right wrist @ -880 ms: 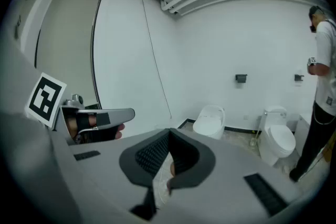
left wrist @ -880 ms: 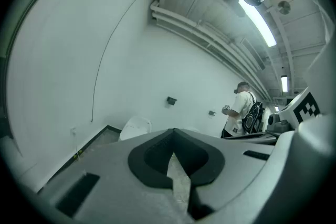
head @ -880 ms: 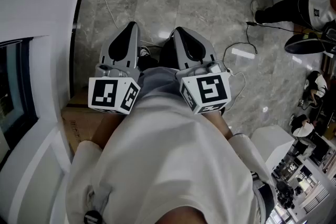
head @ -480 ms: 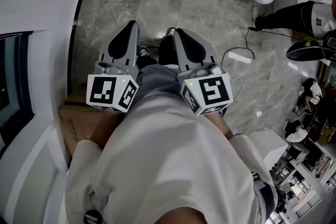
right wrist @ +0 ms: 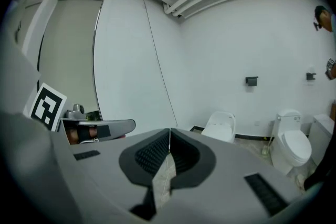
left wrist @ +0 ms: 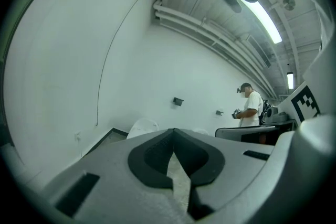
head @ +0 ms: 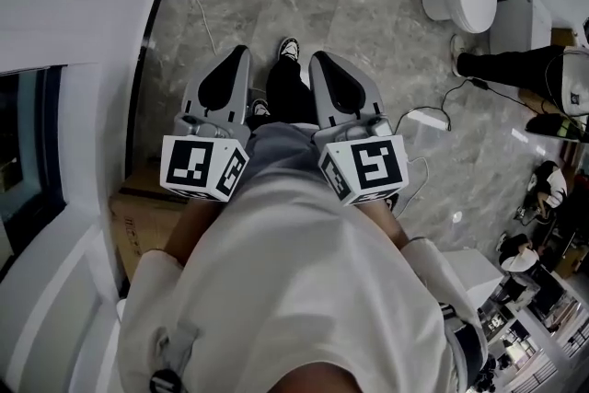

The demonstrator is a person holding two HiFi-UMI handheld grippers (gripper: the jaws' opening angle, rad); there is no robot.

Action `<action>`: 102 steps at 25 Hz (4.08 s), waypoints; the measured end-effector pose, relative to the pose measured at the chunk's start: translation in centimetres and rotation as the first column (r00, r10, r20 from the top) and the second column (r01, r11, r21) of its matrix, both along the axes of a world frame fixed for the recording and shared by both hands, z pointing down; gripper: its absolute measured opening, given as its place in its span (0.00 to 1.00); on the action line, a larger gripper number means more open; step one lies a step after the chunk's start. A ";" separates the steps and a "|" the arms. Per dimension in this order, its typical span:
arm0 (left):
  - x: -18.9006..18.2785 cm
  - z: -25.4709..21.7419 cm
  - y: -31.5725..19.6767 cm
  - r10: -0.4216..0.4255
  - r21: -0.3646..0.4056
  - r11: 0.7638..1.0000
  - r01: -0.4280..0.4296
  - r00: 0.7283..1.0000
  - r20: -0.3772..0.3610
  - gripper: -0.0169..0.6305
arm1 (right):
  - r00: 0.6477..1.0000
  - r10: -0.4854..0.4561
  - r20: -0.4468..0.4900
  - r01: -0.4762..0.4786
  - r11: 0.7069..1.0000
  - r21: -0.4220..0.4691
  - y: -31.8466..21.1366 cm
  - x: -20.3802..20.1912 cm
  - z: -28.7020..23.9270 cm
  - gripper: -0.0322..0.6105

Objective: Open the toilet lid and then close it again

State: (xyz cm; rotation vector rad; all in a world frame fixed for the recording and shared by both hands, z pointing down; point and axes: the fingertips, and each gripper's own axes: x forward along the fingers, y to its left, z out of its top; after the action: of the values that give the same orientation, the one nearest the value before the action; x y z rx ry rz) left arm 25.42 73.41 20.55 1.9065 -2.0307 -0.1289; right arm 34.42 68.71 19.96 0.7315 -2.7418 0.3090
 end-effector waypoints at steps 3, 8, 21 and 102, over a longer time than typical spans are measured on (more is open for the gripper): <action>-0.9 -0.1 -3.0 0.006 -0.005 1.000 -0.006 1.000 0.017 0.03 | 1.000 0.005 0.001 -0.005 1.000 -0.003 -3.1 -1.0 0.3 0.07; -2.6 0.0 -8.9 0.033 -0.025 0.999 -0.032 0.999 0.028 0.03 | 1.000 0.008 -0.017 -0.009 0.999 -0.034 -9.0 -2.9 1.5 0.07; -6.0 1.4 -22.2 0.057 -0.102 0.993 -0.059 0.998 -0.019 0.03 | 0.994 -0.075 -0.084 0.068 0.994 -0.083 -22.0 -7.9 3.6 0.07; -38.5 10.2 -65.7 0.389 -0.247 0.853 -0.459 0.877 -0.284 0.03 | 0.941 0.258 -0.221 -0.311 0.914 -0.260 -59.1 -37.1 9.5 0.07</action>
State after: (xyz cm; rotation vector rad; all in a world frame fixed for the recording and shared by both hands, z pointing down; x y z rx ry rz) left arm -13.06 7.73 30.77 1.9822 -1.3478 0.0806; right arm -2.70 9.66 29.51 1.0211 -2.3445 0.6594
